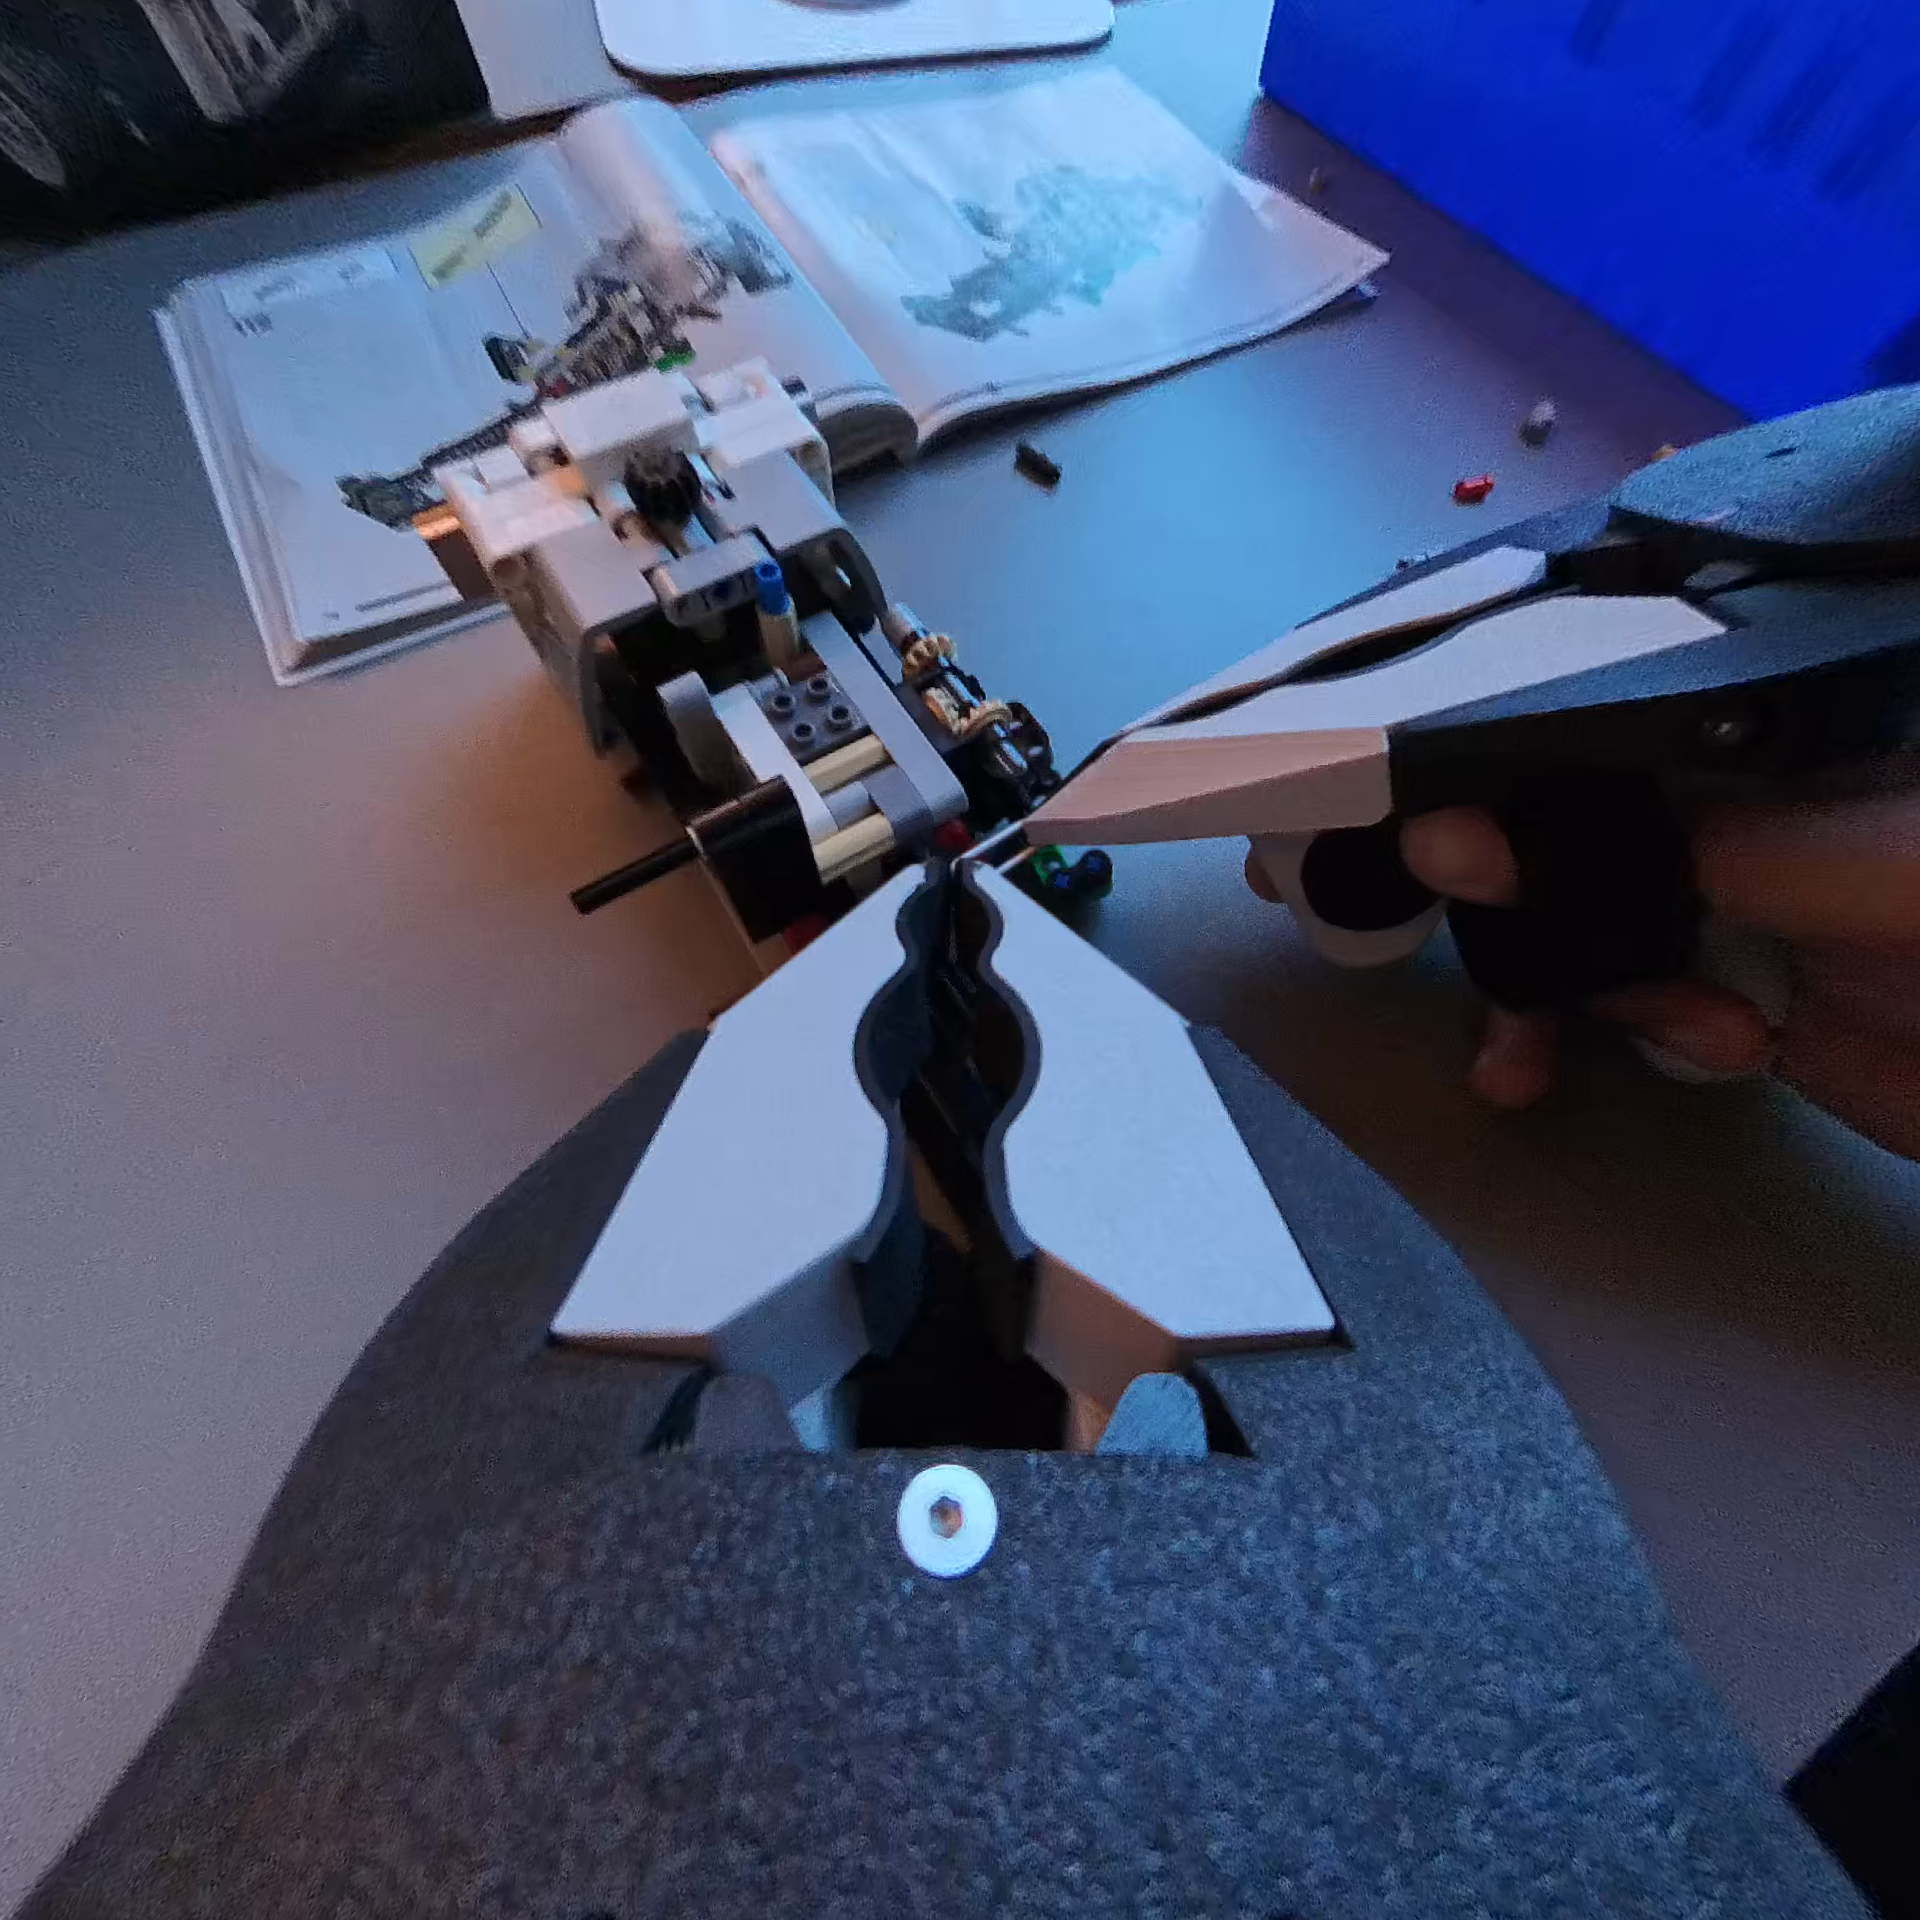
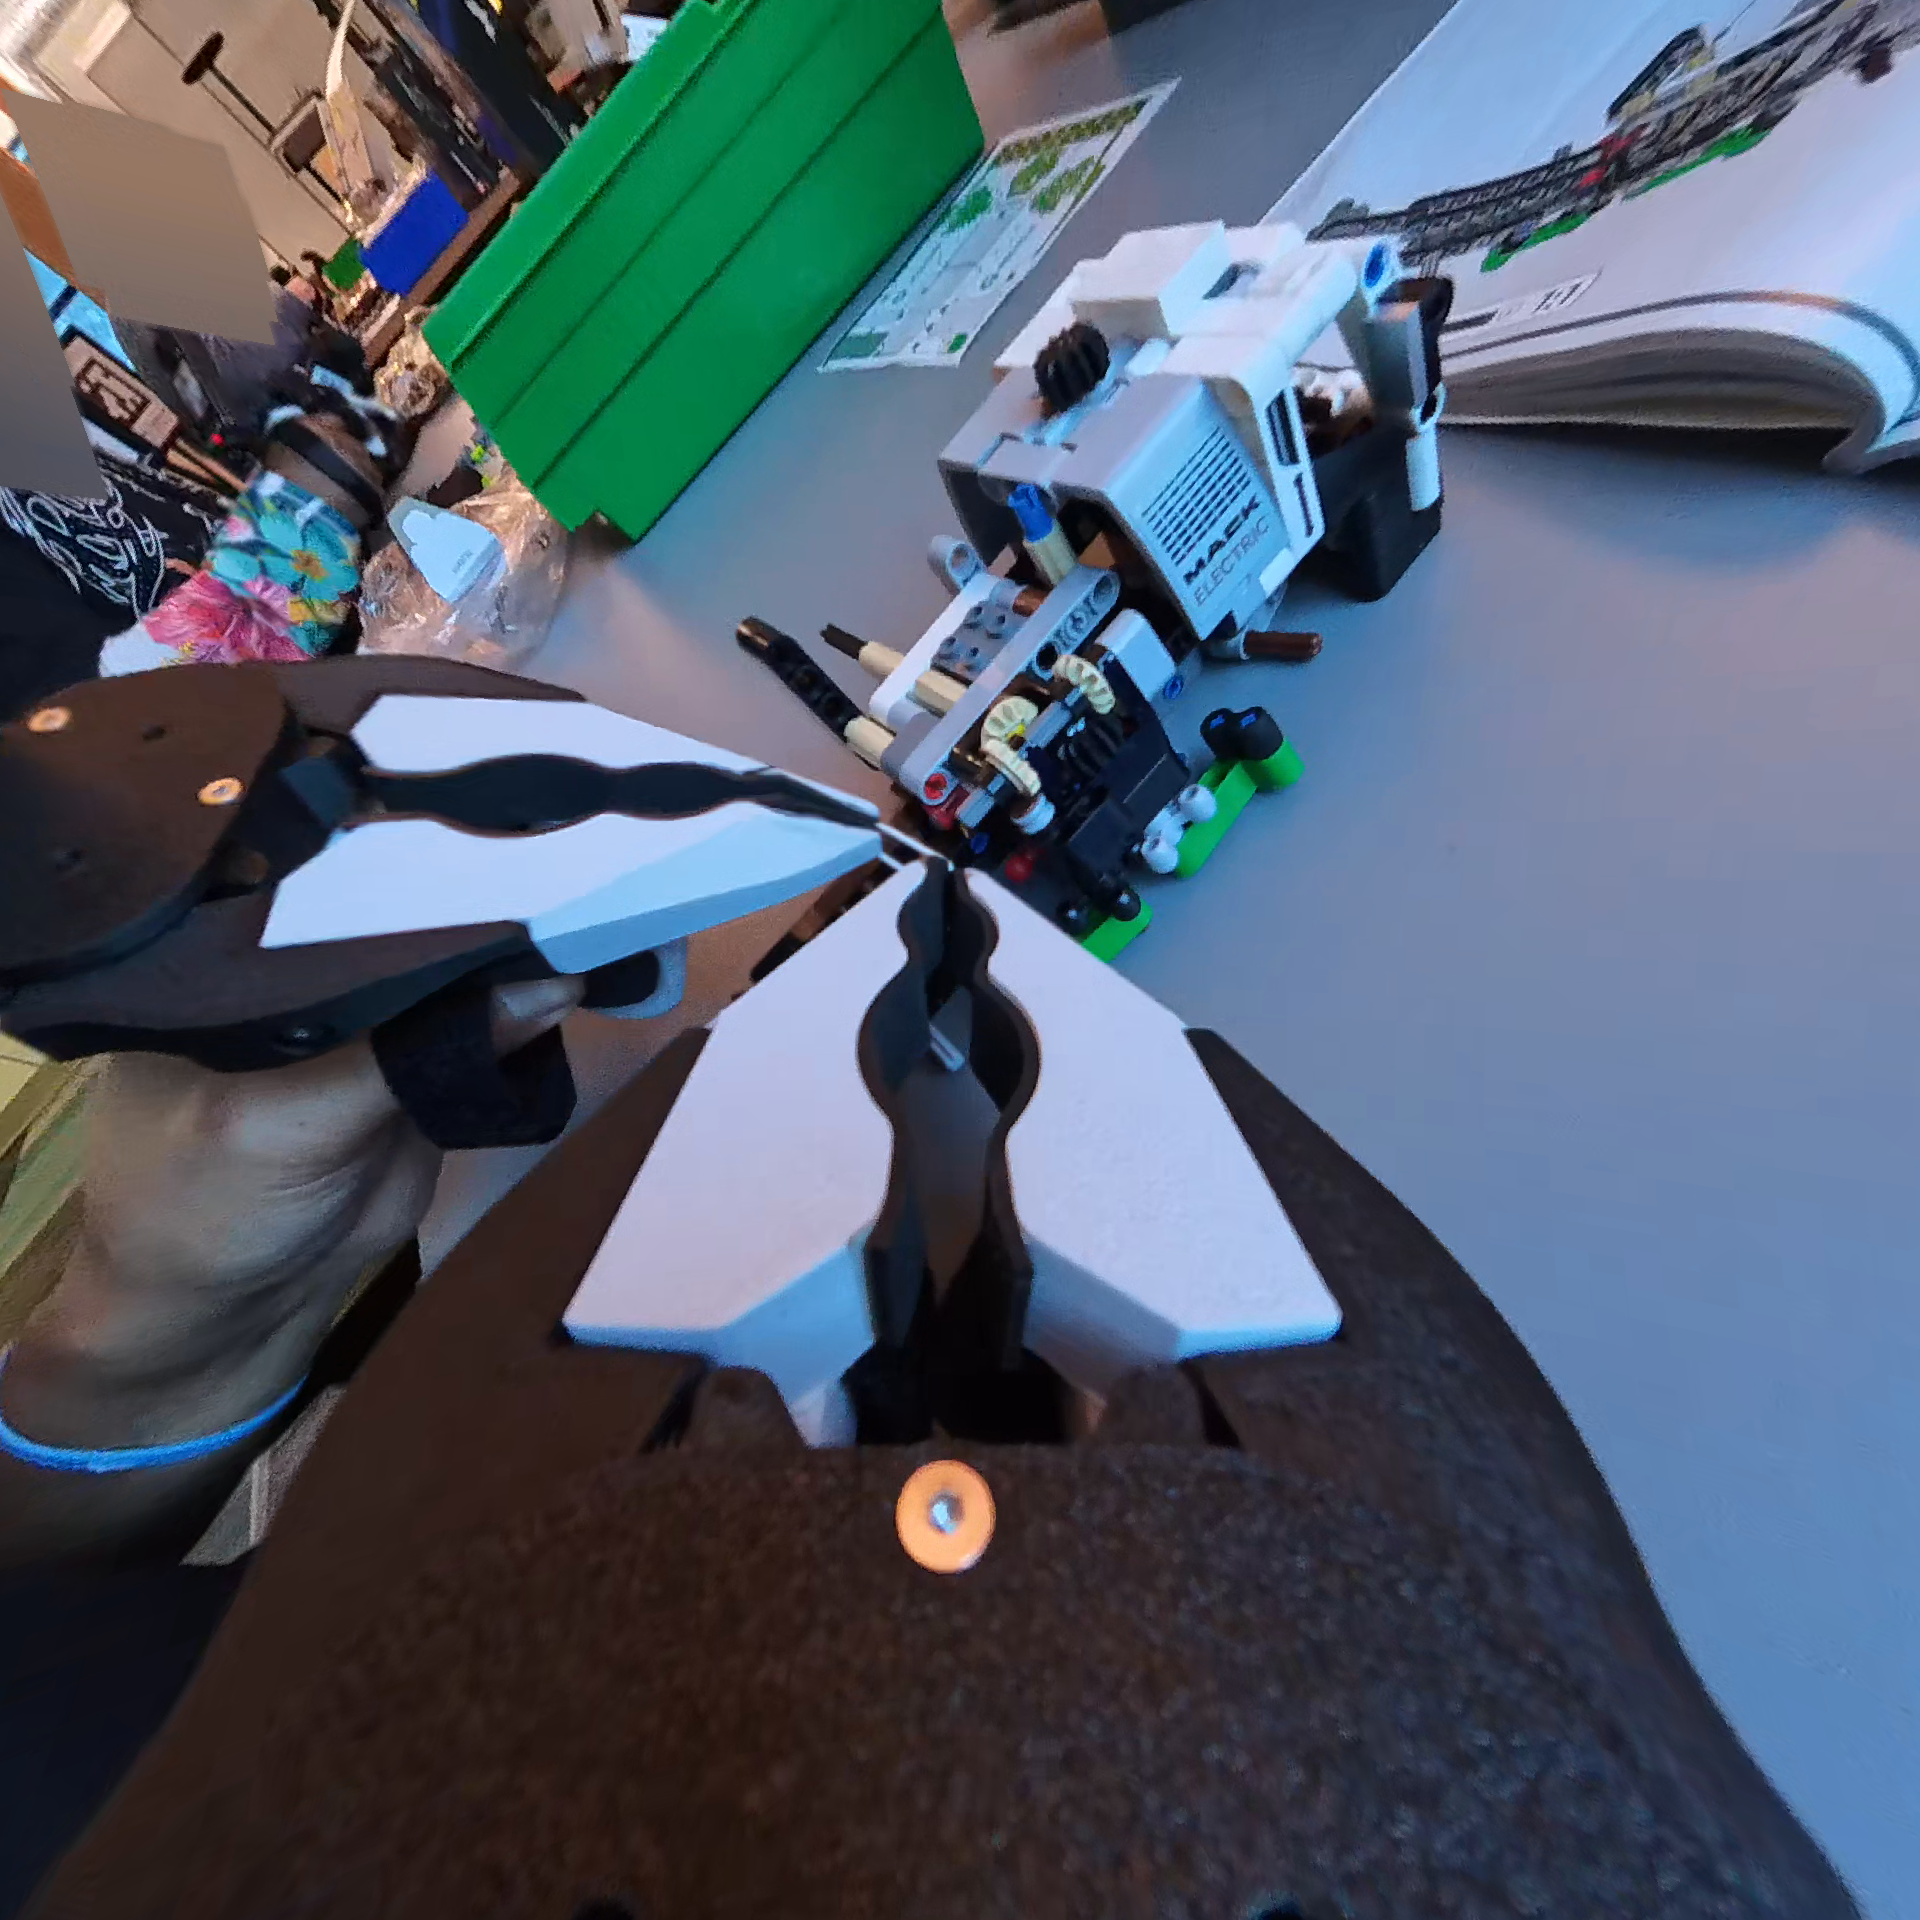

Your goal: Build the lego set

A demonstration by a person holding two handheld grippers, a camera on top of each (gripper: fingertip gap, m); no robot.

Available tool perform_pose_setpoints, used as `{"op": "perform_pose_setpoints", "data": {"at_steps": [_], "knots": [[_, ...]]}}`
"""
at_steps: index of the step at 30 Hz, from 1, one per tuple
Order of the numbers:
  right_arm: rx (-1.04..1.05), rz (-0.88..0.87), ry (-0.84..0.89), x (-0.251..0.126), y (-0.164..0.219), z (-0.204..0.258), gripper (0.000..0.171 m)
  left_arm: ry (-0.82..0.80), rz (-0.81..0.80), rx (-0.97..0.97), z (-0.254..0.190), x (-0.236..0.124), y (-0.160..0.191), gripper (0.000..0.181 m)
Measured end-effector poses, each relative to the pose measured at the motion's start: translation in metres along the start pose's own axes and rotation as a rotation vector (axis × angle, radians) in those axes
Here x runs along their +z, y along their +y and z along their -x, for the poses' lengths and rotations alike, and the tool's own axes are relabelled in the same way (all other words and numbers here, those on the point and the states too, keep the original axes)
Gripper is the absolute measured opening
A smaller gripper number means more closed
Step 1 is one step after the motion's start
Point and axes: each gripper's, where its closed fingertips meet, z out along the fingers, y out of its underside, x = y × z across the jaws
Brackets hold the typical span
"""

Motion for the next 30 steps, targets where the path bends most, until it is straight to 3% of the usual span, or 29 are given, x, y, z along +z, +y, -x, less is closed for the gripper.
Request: {"op": "perform_pose_setpoints", "data": {"at_steps": [30], "knots": [[0.057, -0.015, 0.058, 0.009, -0.006, -0.011, 0.000, -0.135, -0.006, 0.069, 0.010, 0.004, -0.009, 0.000]]}}
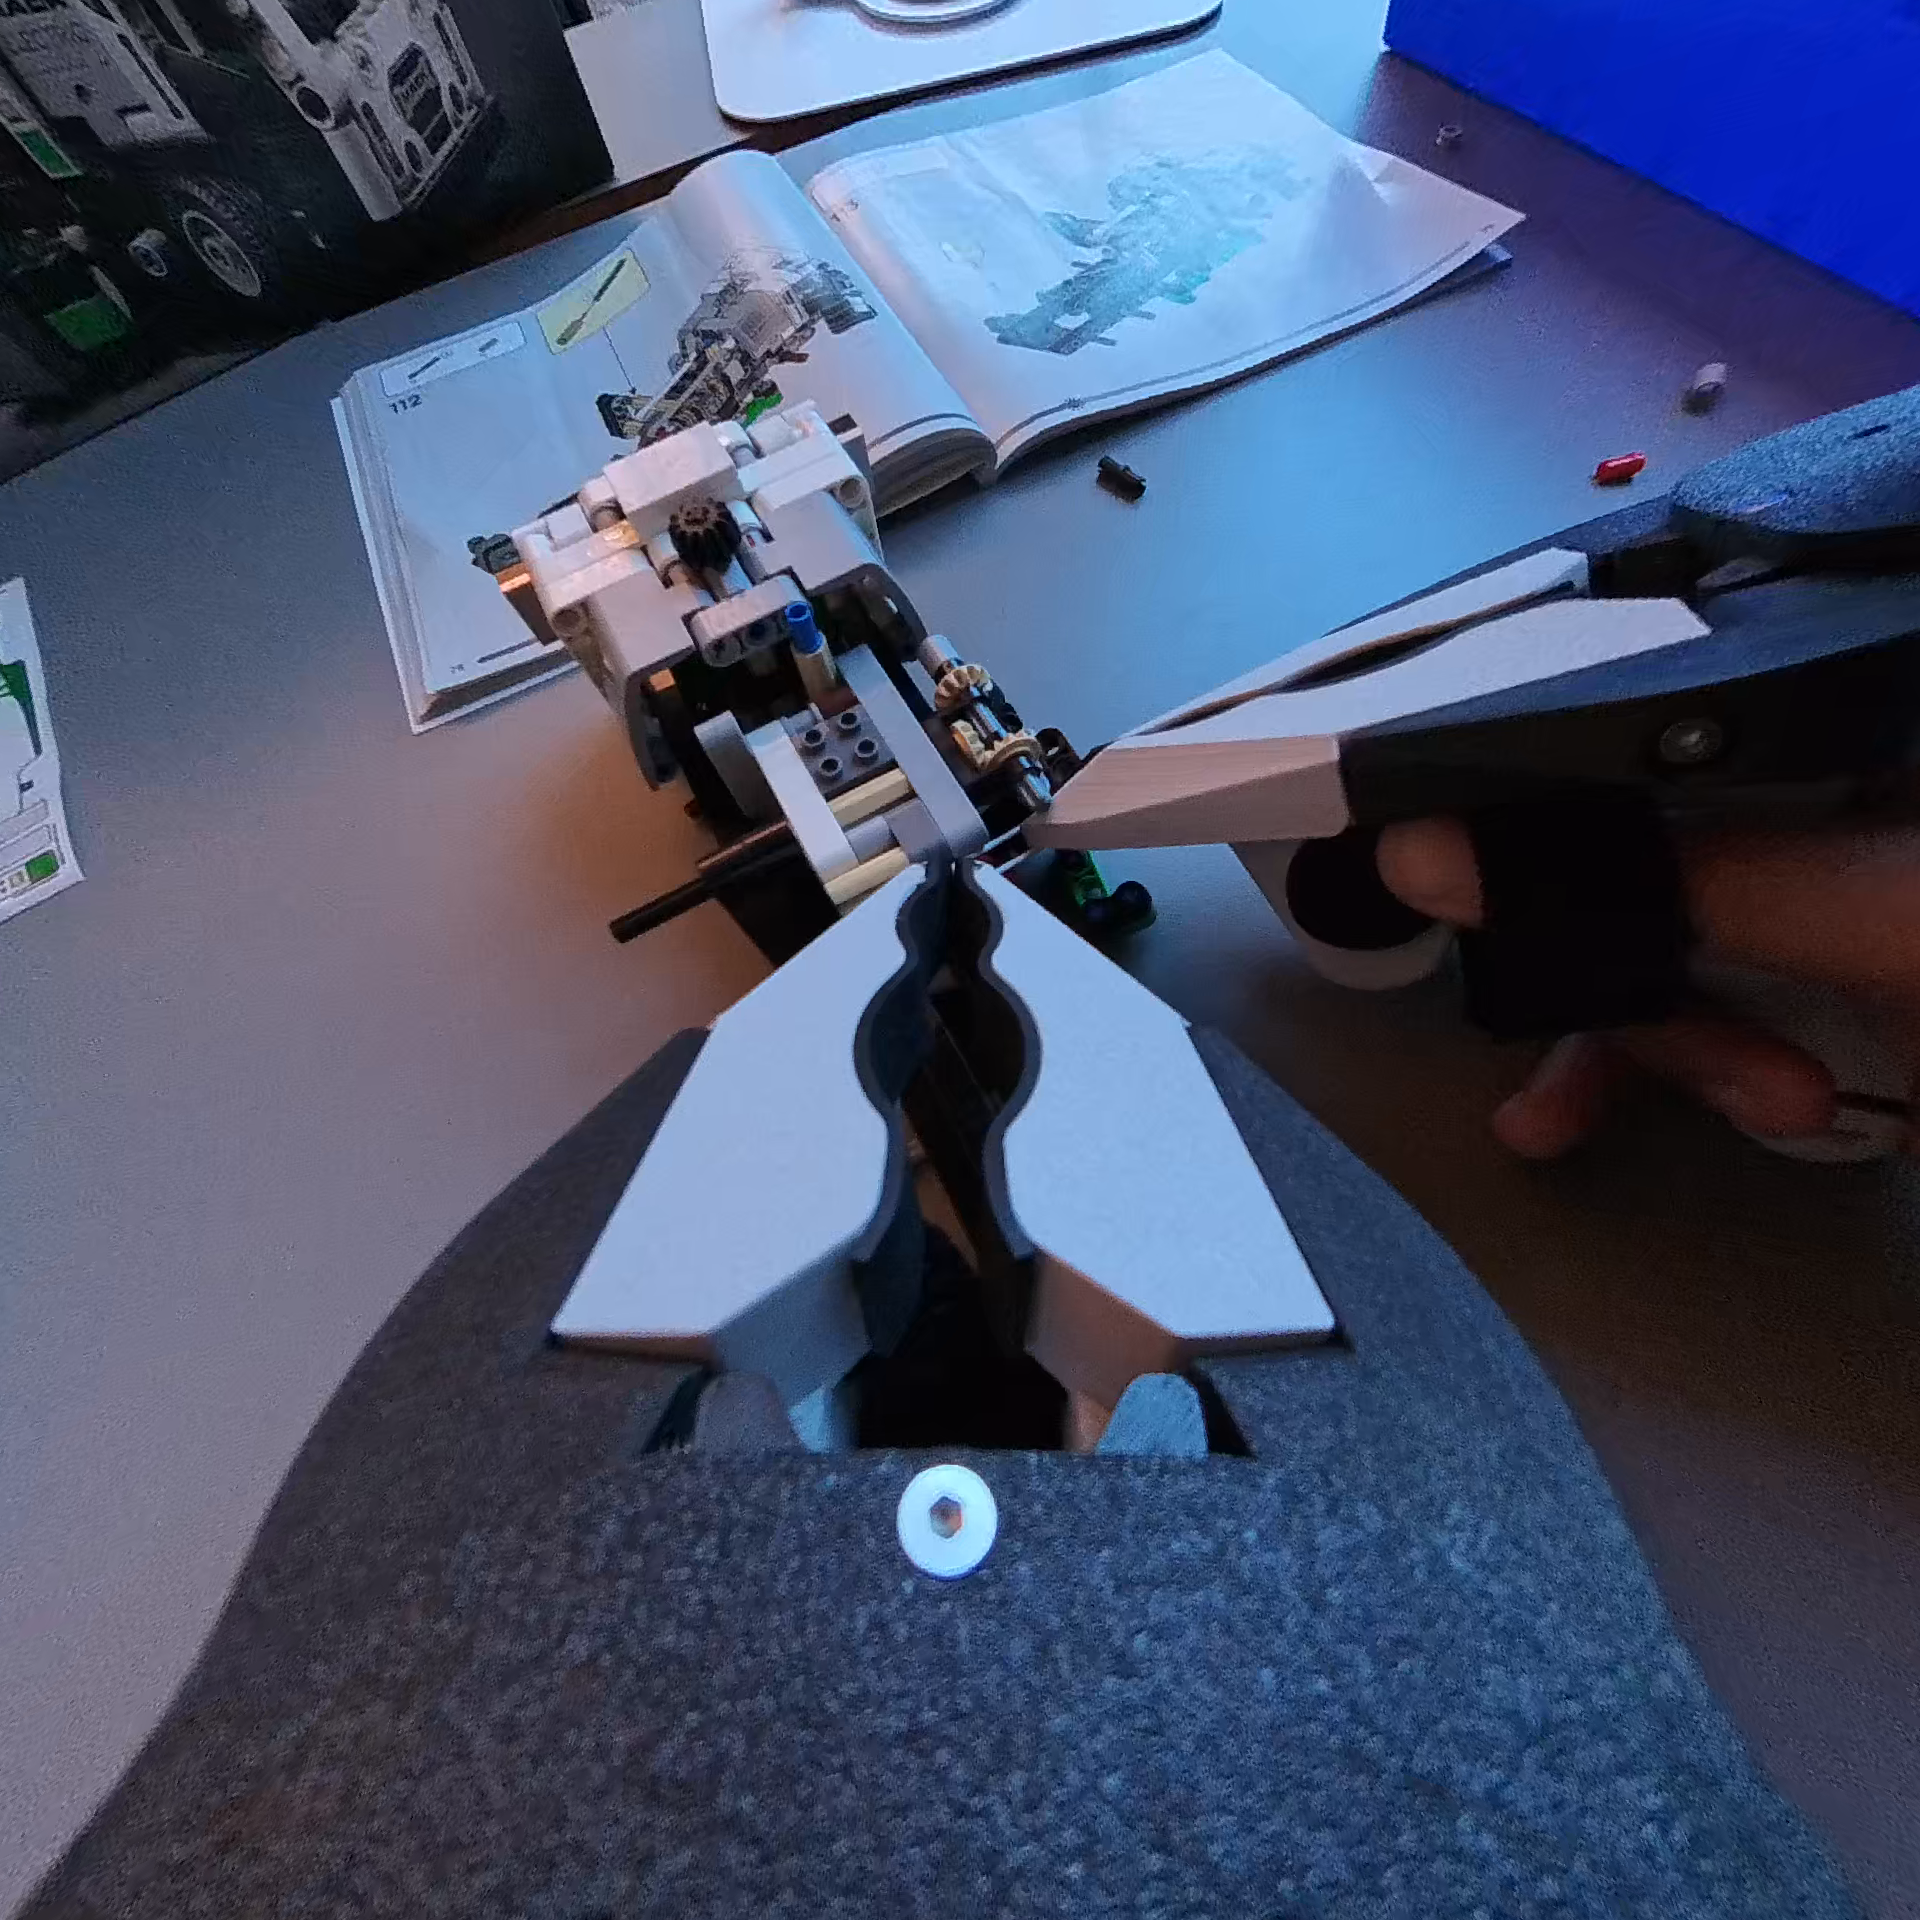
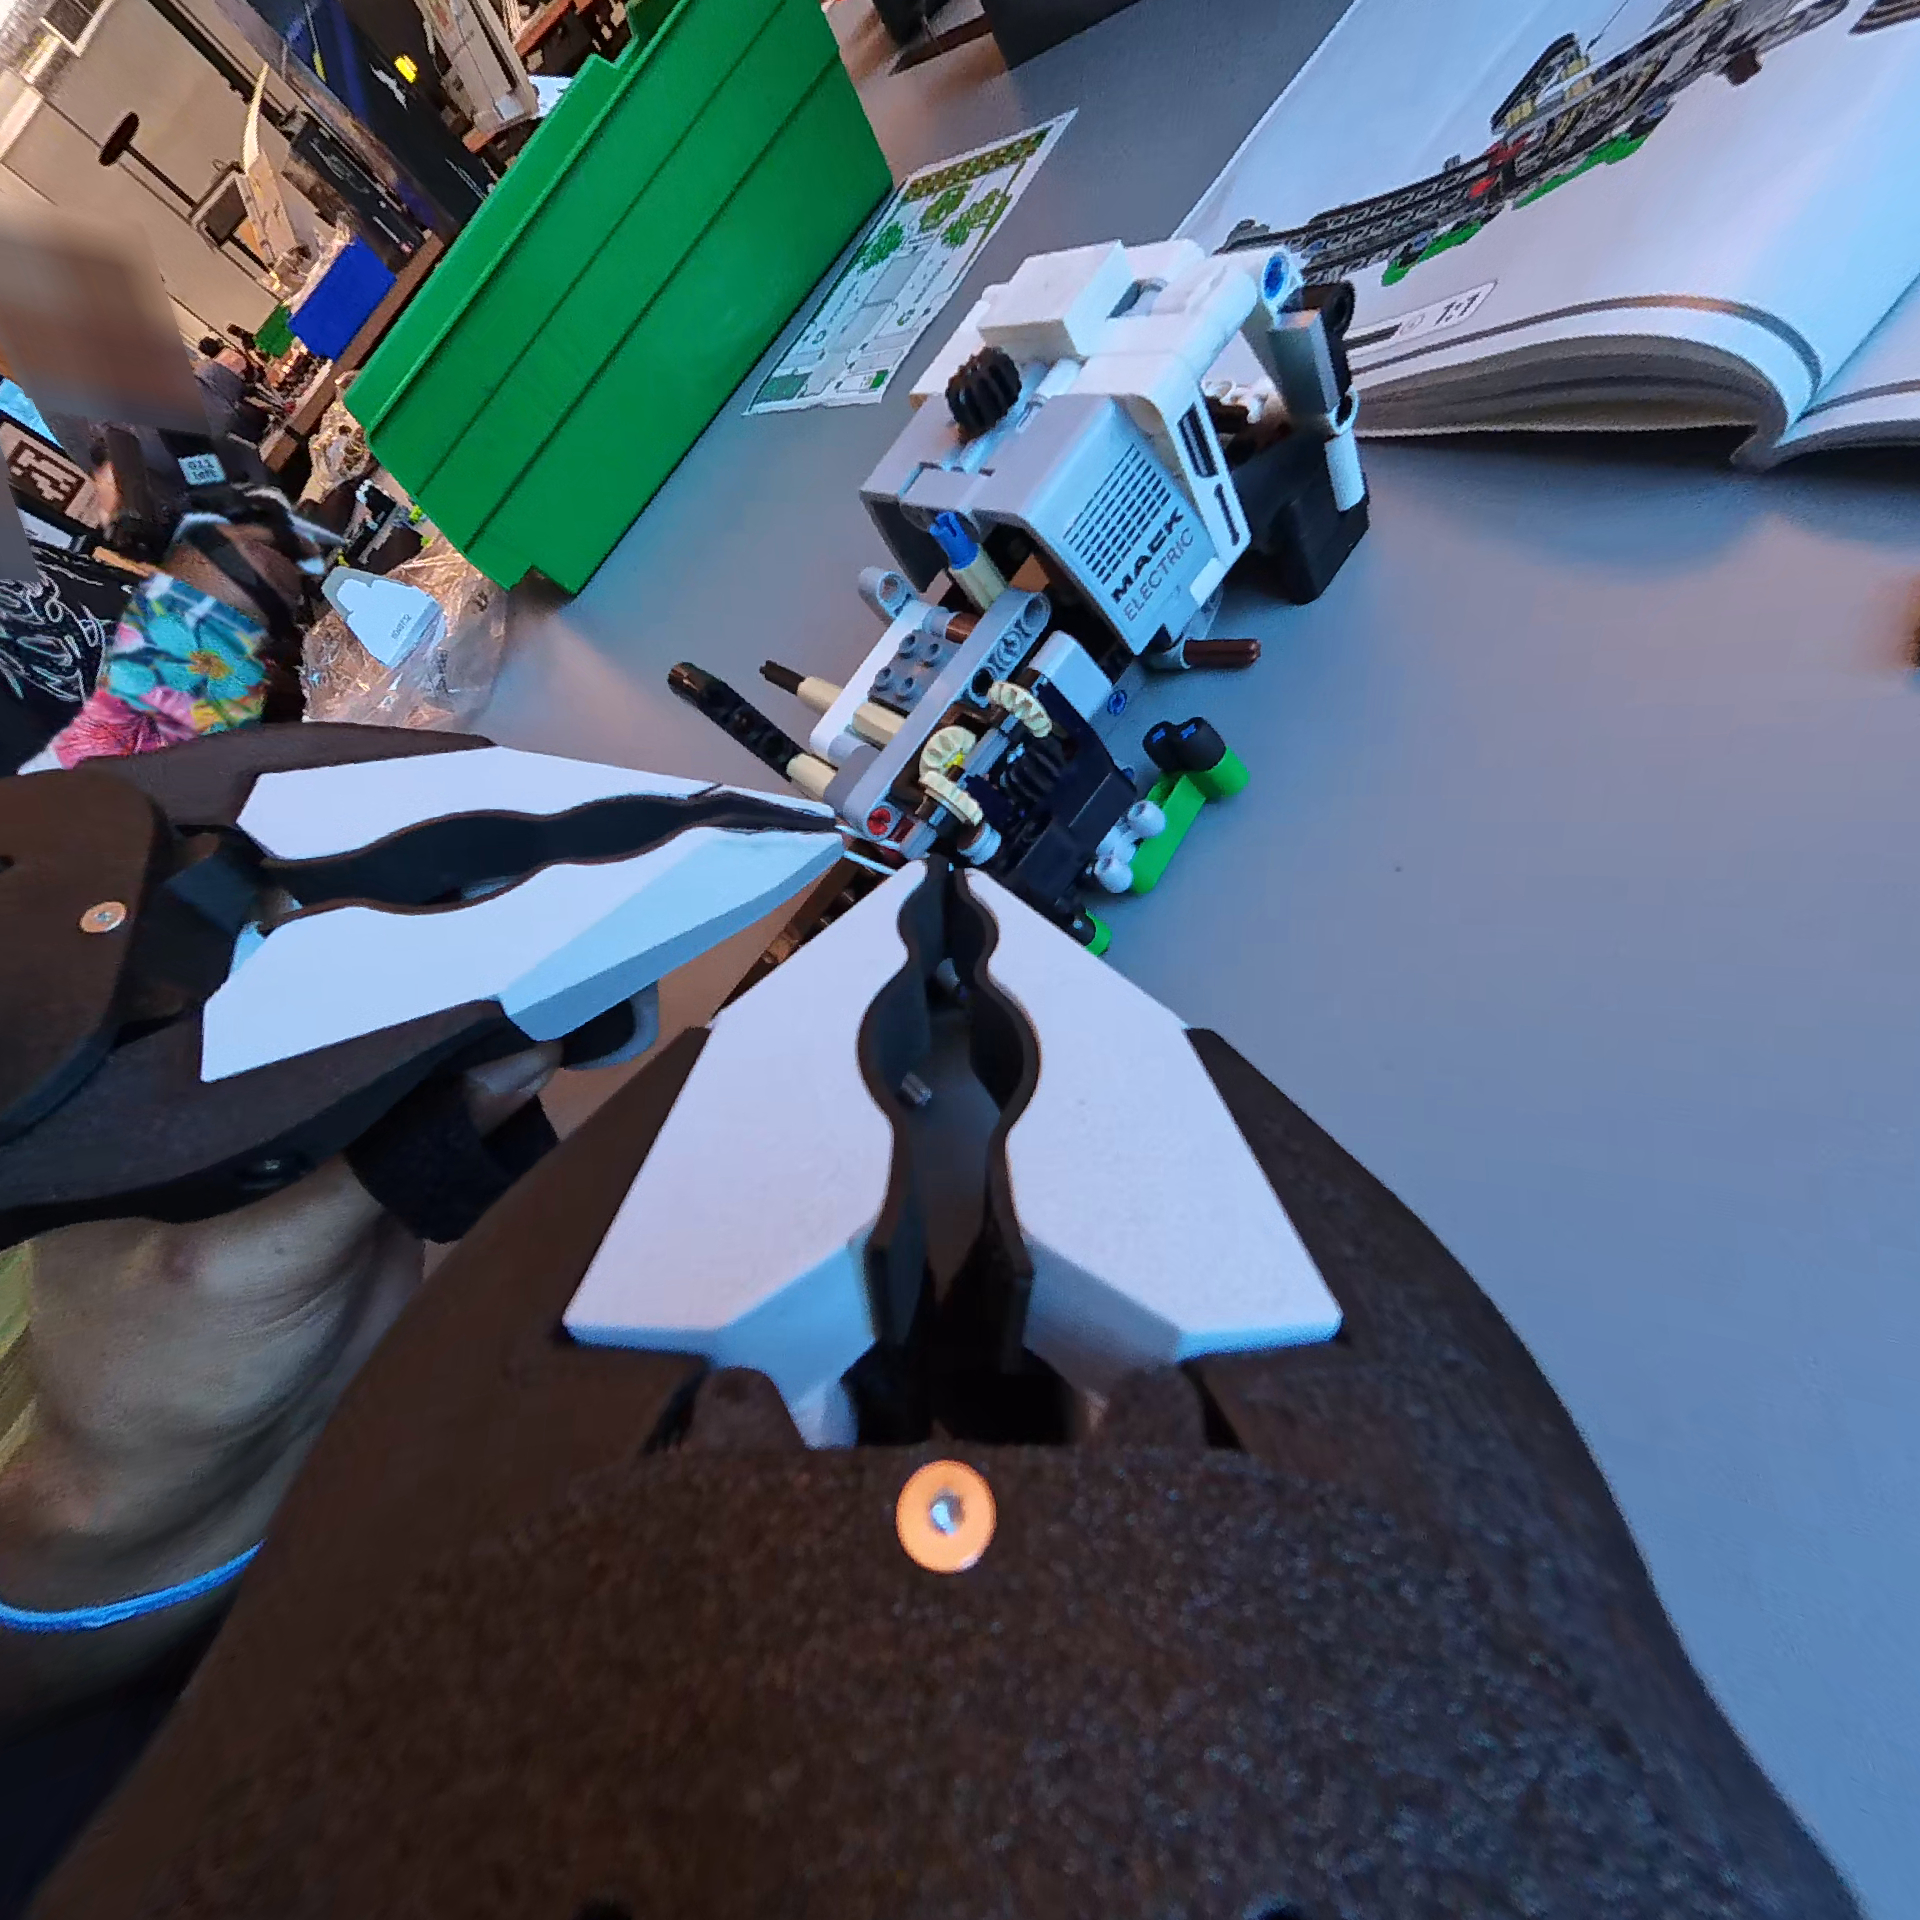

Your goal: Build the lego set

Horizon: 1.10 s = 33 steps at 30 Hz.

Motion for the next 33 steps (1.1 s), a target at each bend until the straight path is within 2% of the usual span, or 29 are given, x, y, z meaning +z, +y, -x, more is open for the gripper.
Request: {"op": "perform_pose_setpoints", "data": {"at_steps": [18, 23, 33], "knots": [[0.001, -0.009, 0.017, 0.011, -0.006, -0.001, 0.000, 0.022, 0.003, -0.041, 0.003, -0.001, 0.002, 0.000], [0.044, -0.031, -0.018, 0.010, -0.006, 0.009, 0.000, -0.011, -0.007, 0.024, 0.010, -0.008, -0.004, 0.000], [0.016, -0.079, 0.055, 0.014, -0.010, 0.009, 0.000, -0.094, 0.011, 0.178, 0.019, -0.011, -0.004, 0.000]]}}
